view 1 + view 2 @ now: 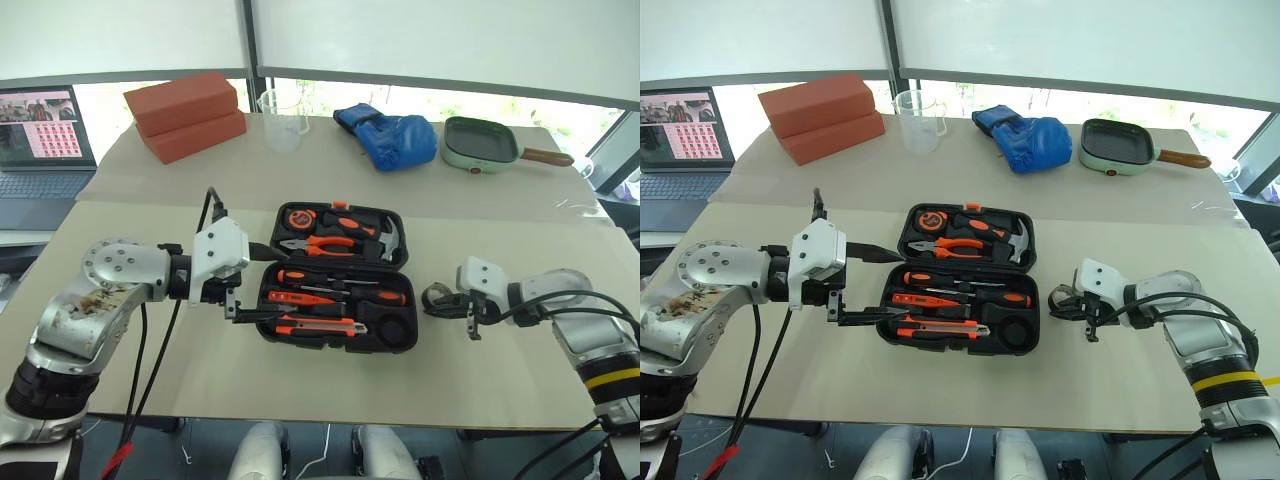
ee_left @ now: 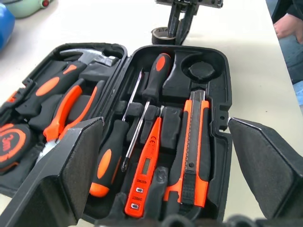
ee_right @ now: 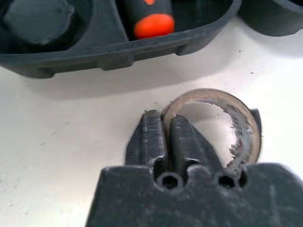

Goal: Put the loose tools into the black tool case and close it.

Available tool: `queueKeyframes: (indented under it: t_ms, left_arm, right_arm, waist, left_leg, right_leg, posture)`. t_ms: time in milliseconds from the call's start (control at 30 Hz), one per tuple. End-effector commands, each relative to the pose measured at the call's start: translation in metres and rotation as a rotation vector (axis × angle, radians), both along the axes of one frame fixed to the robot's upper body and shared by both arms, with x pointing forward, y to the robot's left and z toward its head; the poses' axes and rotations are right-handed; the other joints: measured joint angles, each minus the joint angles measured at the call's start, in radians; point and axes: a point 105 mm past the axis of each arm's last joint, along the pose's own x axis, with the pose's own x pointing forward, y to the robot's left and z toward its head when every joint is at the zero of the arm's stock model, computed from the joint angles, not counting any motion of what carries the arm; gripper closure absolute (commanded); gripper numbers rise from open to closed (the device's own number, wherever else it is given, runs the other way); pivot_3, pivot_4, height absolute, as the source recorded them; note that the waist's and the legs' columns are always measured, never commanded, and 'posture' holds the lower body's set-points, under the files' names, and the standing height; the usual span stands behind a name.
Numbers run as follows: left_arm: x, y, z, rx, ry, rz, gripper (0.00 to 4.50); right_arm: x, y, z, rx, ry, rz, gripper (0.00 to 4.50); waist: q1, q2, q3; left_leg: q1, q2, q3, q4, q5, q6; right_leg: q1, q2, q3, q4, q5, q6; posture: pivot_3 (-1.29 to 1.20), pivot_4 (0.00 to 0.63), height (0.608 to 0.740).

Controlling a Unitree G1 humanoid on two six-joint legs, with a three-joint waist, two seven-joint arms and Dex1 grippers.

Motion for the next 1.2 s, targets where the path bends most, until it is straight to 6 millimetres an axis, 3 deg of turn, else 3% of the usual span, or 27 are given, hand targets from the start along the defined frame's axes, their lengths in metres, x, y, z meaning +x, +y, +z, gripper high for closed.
queueKeyframes:
  t_ms: [33, 167, 233, 400, 800, 1033, 1200]
  left_arm:
    - [0.0, -0.002, 0.006, 0.011, -0.041, -0.017, 0.0]
    - [-0.002, -0.001, 0.003, 0.027, -0.026, -0.03, 0.0]
    - [-0.003, -0.002, 0.0, 0.033, -0.016, -0.039, 0.0]
    - [-0.003, -0.005, -0.001, 0.036, -0.018, -0.054, 0.0]
    - [0.0, -0.005, -0.002, 0.042, -0.022, -0.051, 0.0]
    - [0.002, -0.003, -0.002, 0.043, -0.023, -0.043, 0.0]
    - [0.002, -0.001, -0.005, 0.047, -0.011, -0.024, 0.0]
  right_arm:
    - [-0.017, 0.007, 0.03, 0.071, 0.005, 0.072, 4.48]
    - [-0.039, 0.035, 0.063, 0.2, 0.023, 0.176, 4.48]
    - [-0.053, 0.05, 0.068, 0.198, 0.024, 0.242, 4.48]
    - [-0.059, 0.076, 0.05, 0.107, 0.007, 0.278, 4.48]
    - [-0.056, 0.079, 0.031, -0.011, 0.039, 0.28, 4.48]
    - [-0.067, 0.085, 0.042, 0.033, 0.073, 0.321, 2.17]
    - [-0.069, 0.084, 0.067, 0.094, 0.051, 0.316, 0.48]
  waist:
    - [0.006, 0.001, 0.0]
    - [0.003, 0.001, 0.001]
    - [0.001, 0.001, 0.001]
    - [0.004, 0.001, 0.001]
    - [0.006, 0.001, 0.001]
    - [0.007, 0.001, 0.001]
    - [0.007, 0.001, 0.001]
  left_leg:
    - [0.0, 0.0, 0.0, 0.0, 0.0, 0.0]
    - [-0.002, 0.001, -0.001, 0.0, 0.0, 0.0]
    - [-0.001, 0.001, -0.001, 0.0, 0.0, 0.0]
    - [-0.001, 0.001, -0.002, 0.0, 0.0, 0.0]
    - [-0.002, 0.0, -0.001, 0.0, 0.0, 0.0]
    - [-0.003, 0.0, -0.001, 0.0, 0.0, 0.0]
    - [-0.003, 0.0, -0.001, 0.0, 0.0, 0.0]
  right_leg:
    - [0.0, 0.0, 0.0, 0.0, 0.0, 0.0]
    - [-0.001, 0.0, 0.0, 0.0, 0.0, 0.0]
    - [-0.002, 0.0, 0.0, 0.001, 0.0, 0.0]
    - [-0.001, 0.0, 0.0, 0.0, 0.0, 0.0]
    - [-0.003, 0.0, 0.0, 0.0, 0.0, 0.0]
    - [-0.003, 0.0, 0.0, 0.0, 0.0, 0.0]
    - [-0.003, 0.0, 0.0, 0.0, 0.0, 0.0]
  posture:
    - [0.0, 0.15, 0.738]
    - [0.0, 0.15, 0.738]
    - [0.0, 0.15, 0.738]
    - [0.0, 0.15, 0.738]
    - [0.0, 0.15, 0.738]
    - [0.0, 0.15, 0.738]
    - [0.0, 0.15, 0.738]
